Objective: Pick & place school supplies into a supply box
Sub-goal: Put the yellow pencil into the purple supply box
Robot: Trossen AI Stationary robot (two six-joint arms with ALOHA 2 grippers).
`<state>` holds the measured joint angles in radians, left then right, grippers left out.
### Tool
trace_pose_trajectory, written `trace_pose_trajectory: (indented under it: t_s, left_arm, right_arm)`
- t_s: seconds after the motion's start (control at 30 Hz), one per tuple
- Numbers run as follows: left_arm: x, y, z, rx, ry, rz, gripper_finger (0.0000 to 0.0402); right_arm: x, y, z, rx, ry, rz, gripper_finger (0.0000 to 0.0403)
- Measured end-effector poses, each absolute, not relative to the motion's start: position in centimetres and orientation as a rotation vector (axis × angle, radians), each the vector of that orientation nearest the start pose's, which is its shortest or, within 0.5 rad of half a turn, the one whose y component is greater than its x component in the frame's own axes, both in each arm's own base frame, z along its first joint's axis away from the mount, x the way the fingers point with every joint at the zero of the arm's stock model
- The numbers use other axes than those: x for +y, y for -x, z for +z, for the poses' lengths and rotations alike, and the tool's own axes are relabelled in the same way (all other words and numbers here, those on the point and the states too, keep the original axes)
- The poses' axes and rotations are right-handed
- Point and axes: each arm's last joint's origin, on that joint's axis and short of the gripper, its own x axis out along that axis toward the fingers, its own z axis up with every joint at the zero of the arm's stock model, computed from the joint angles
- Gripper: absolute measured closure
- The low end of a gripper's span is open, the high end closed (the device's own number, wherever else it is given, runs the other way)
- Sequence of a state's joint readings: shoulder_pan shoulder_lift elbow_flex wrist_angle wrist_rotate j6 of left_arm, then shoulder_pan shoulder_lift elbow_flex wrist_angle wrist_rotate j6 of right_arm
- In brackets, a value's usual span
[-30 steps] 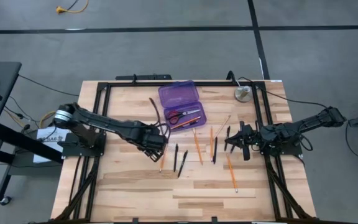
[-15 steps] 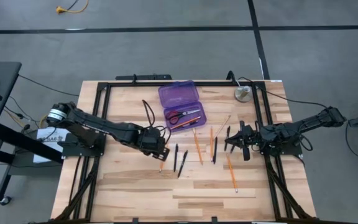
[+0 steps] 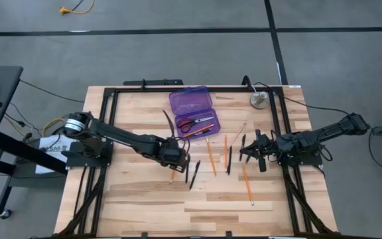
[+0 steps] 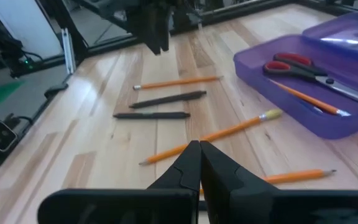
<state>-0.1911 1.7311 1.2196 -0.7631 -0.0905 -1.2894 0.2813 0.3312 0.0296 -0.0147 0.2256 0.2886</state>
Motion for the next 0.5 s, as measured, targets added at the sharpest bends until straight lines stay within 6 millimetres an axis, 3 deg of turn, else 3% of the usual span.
trace_pose_trajectory:
  t_s: [0.17,0.5]
  left_arm:
    - [-5.6,-33.9,19.4,1.145,0.891,0.71,0.0274]
    - [-4.0,-34.3,19.0,1.107,0.827,0.761,0.0274]
  right_arm:
    - [2.5,-11.1,14.3,0.321,-0.204,0.009,0.0403]
    - [2.5,-11.1,14.3,0.321,-0.204,0.008,0.0403]
